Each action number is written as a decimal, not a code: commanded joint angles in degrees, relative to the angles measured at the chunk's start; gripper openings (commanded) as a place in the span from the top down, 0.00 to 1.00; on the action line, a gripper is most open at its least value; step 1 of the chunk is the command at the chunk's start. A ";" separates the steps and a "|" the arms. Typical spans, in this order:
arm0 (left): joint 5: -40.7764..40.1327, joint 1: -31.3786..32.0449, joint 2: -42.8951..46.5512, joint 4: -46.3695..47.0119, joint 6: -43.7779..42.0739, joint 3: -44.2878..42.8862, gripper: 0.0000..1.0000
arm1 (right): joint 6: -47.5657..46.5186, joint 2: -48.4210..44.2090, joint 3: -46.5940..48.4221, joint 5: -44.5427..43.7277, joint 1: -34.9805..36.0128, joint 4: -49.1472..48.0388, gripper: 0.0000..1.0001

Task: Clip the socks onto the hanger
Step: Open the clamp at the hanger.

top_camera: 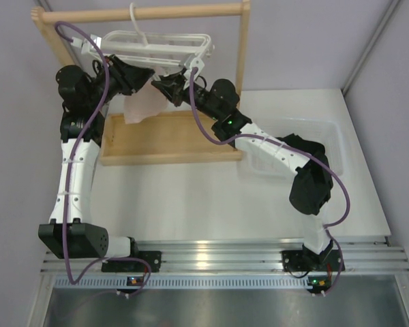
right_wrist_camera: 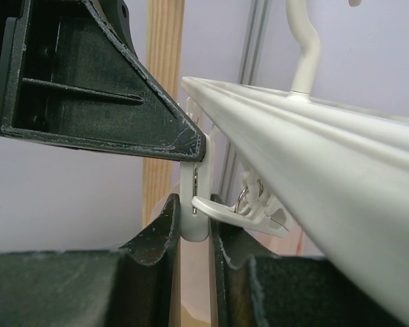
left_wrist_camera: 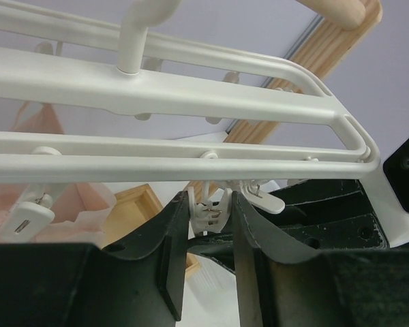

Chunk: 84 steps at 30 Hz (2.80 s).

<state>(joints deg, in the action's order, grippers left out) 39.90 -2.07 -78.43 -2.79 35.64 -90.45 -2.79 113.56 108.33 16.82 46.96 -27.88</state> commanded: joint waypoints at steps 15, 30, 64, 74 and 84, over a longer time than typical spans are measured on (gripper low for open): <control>-1.84 -0.04 0.65 -1.96 -0.04 -2.62 1.00 | 0.06 -3.26 -1.38 1.73 -0.11 -0.33 0.62; -0.61 0.13 -0.05 -3.10 0.75 -3.24 1.00 | -2.66 0.08 4.69 1.73 0.85 1.77 0.78; -4.22 1.36 -1.55 -8.02 -2.94 -8.07 0.62 | -8.81 1.93 9.53 -1.35 2.52 8.98 1.00; -5.10 1.28 -1.11 -6.10 -1.10 -6.40 1.00 | -8.81 0.18 6.55 -1.53 2.61 8.98 0.65; -5.27 1.28 -1.02 -5.74 -1.45 -5.26 1.00 | -8.82 -13.95 -12.94 -0.74 2.17 9.41 0.21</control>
<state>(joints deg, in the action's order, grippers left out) 35.03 -0.80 -80.27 -11.57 33.58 -95.90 -11.51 108.33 99.07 14.63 48.77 -17.58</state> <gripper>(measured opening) 0.056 0.777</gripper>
